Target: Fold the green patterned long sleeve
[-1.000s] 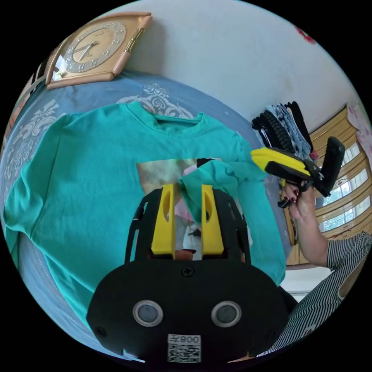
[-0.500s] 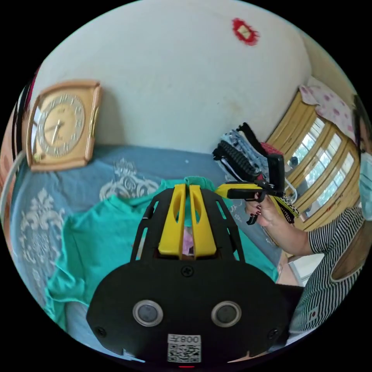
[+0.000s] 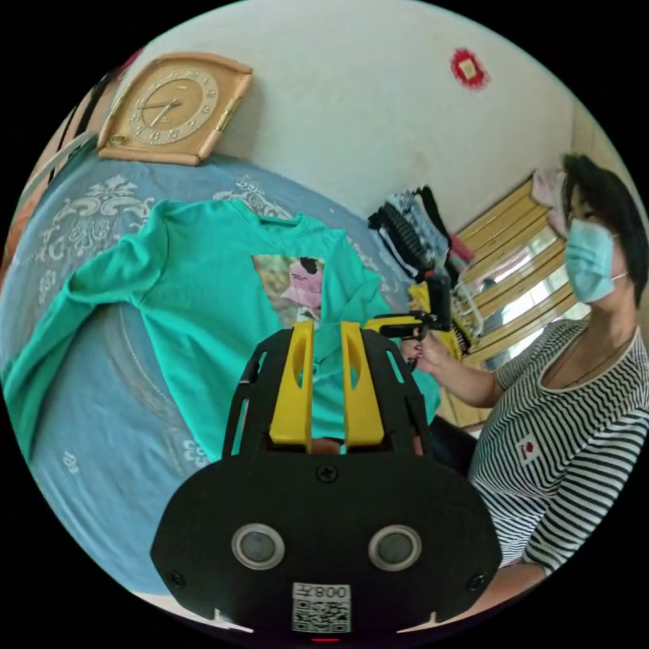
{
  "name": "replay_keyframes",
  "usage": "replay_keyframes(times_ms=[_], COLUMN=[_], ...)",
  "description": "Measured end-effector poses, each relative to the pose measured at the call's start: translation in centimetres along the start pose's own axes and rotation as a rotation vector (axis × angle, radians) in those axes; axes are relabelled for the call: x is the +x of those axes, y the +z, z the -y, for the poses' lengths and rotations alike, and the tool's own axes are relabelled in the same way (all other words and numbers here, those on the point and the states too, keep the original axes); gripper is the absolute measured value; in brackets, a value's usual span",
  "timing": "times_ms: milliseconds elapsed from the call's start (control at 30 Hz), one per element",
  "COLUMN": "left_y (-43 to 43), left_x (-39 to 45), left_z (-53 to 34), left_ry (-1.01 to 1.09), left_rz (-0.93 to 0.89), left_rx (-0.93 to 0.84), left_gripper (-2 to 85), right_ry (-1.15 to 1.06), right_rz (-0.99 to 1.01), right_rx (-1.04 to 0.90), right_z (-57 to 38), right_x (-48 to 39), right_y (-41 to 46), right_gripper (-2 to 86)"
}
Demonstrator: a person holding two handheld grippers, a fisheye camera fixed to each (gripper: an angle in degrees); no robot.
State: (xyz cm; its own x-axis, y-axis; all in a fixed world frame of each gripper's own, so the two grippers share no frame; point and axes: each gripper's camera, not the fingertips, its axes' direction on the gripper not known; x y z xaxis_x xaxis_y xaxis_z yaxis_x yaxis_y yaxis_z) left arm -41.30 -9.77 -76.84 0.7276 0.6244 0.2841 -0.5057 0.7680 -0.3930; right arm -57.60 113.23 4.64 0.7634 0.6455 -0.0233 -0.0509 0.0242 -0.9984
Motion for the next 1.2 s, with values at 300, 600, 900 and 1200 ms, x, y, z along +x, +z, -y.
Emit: replay_keyframes(times_ms=[300,600,900,1200], left_y=[10.2,3.4,9.8,6.2], left_x=[1.5,9.9,10.0,5.8], left_z=[2.2,5.1,-4.2,-2.6], left_ry=[0.047,0.253,0.131,-0.098], left_rz=[0.045,0.085,0.123,0.166], left_rx=[-0.264,-0.064,-0.404,-0.191], left_gripper=[7.3,2.7,4.5,8.4], right_ry=[-0.007,-0.027,0.160,0.019], right_rz=[0.019,0.046,0.046,-0.285], right_rx=[0.004,0.087,0.186,-0.106], right_z=[-1.0,-1.3,-3.3,3.1], right_x=[1.5,2.8,9.6,9.9], right_y=[-0.7,-4.6,-11.0,-7.1], right_gripper=[0.4,0.2,0.1,0.1])
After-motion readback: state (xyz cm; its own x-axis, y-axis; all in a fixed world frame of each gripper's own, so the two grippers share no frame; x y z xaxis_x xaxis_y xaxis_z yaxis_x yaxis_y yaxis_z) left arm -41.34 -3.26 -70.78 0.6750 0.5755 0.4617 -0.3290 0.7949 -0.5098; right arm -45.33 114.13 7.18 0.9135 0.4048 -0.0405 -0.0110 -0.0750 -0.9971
